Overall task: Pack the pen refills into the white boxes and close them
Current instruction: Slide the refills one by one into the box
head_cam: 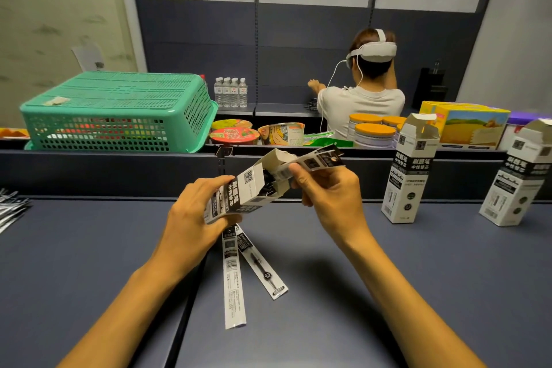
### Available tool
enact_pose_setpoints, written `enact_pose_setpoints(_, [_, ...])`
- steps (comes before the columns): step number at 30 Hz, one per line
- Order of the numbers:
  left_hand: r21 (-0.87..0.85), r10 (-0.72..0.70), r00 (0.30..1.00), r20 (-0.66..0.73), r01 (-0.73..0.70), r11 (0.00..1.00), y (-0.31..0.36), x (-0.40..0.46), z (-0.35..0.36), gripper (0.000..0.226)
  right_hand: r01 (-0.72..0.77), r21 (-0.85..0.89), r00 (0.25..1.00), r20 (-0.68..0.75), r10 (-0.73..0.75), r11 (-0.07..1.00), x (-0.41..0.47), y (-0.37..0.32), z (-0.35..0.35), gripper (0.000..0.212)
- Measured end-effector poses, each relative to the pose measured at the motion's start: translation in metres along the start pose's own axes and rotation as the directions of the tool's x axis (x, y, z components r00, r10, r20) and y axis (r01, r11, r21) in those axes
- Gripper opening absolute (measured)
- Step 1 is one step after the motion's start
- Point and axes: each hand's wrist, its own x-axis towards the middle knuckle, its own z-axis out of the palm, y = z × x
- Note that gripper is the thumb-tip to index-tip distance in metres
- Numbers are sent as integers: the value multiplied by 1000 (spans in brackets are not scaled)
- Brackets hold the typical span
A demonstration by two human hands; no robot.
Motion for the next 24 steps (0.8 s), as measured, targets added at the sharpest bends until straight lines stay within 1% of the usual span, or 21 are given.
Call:
enact_pose_setpoints(2, [-11, 0, 1000, -4, 0, 1000, 0, 0, 0, 67, 6, 24, 1000, 14, -7, 1000, -1, -1, -1, 27])
enact_pose_setpoints(4, [-12, -4, 1000, -15, 4, 1000, -1, 0, 0, 67, 23, 1, 999, 40, -23, 1000, -2, -1, -2, 33])
enact_pose_setpoints(9, [-27, -13, 999, -41, 12, 1000, -2, 1, -1, 63, 129, -123, 992, 10, -129, 984, -2, 6, 2, 19])
enact_pose_setpoints(11, [-40, -18, 998, -52, 16, 999, -1, 1, -2, 60, 162, -134, 986, -22, -167, 978, -1, 10, 3, 23])
enact_pose_setpoints(13, [-45, -14, 999, -49, 12, 999, -1, 1, -2, 59, 167, -126, 985, -22, -171, 978, -2, 13, 6, 24])
enact_pose_setpoints(15, [-44, -7, 1000, -30, 5, 999, 0, 1, -1, 60, 165, -111, 986, 4, -165, 980, -3, 13, 9, 17])
enact_pose_setpoints(17, [-51, -3, 1000, -23, 2, 999, 0, 0, 1, 62, 172, -138, 985, 4, -173, 975, -3, 13, 11, 11])
enact_pose_setpoints(19, [-57, 11, 999, -31, -13, 998, 2, 0, 1, 59, 174, -193, 985, 24, -173, 966, -3, 15, 13, 11])
enact_pose_setpoints(20, [-58, 24, 999, -27, -25, 998, 3, 0, 1, 58, 165, -219, 986, 52, -158, 962, -4, 15, 15, 19])
enact_pose_setpoints(23, [-60, 37, 999, -9, -37, 997, 5, -1, 2, 60, 106, -334, 988, 146, -59, 937, -4, 20, 17, 52])
enact_pose_setpoints(24, [-56, 34, 999, -7, -34, 998, 5, -1, 2, 61, 86, -359, 985, 170, -25, 929, -4, 21, 16, 59])
